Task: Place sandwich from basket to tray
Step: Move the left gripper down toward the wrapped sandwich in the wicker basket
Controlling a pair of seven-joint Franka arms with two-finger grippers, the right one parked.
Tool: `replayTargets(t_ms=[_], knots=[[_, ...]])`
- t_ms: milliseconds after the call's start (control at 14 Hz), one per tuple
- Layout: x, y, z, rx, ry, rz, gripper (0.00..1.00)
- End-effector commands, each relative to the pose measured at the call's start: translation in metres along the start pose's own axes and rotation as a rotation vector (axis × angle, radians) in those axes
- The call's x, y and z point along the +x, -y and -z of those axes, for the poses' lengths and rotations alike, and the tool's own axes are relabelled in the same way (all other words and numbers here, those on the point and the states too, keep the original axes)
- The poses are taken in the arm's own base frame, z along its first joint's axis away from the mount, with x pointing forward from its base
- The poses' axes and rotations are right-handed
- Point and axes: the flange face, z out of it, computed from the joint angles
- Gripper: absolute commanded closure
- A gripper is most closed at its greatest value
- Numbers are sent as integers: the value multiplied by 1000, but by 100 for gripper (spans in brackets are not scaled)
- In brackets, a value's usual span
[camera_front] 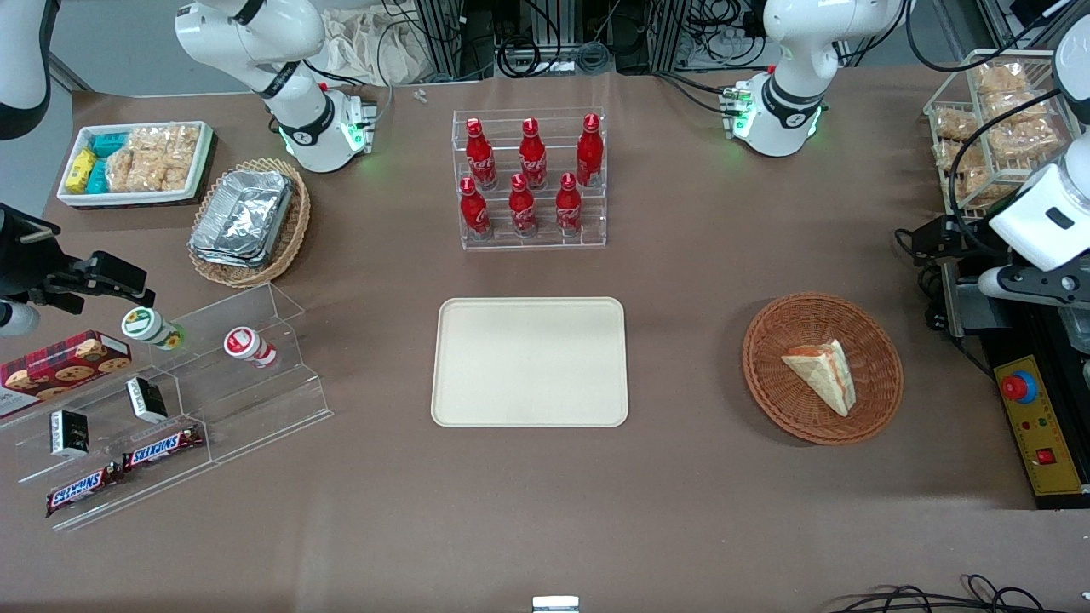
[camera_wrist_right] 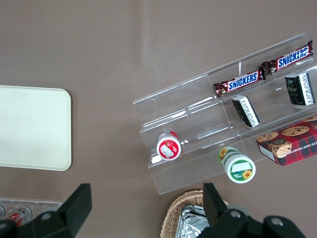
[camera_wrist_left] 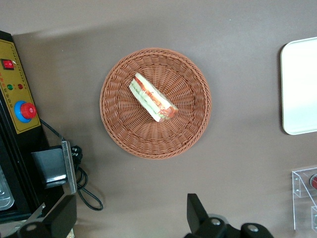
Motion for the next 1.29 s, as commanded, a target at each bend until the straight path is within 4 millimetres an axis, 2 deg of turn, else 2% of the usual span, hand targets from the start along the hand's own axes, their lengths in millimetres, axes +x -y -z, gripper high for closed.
replayTargets(t_ms=[0, 214, 500, 857, 1000, 1214], knots=[[5, 3, 1, -6, 16, -9, 0], [7, 1, 1, -6, 16, -12, 0], [24, 1, -38, -12, 43, 181, 0], [35, -4, -121, -13, -10, 412, 0], [45, -2, -153, -21, 2, 526, 0], [57, 0, -194, -27, 33, 711, 0]])
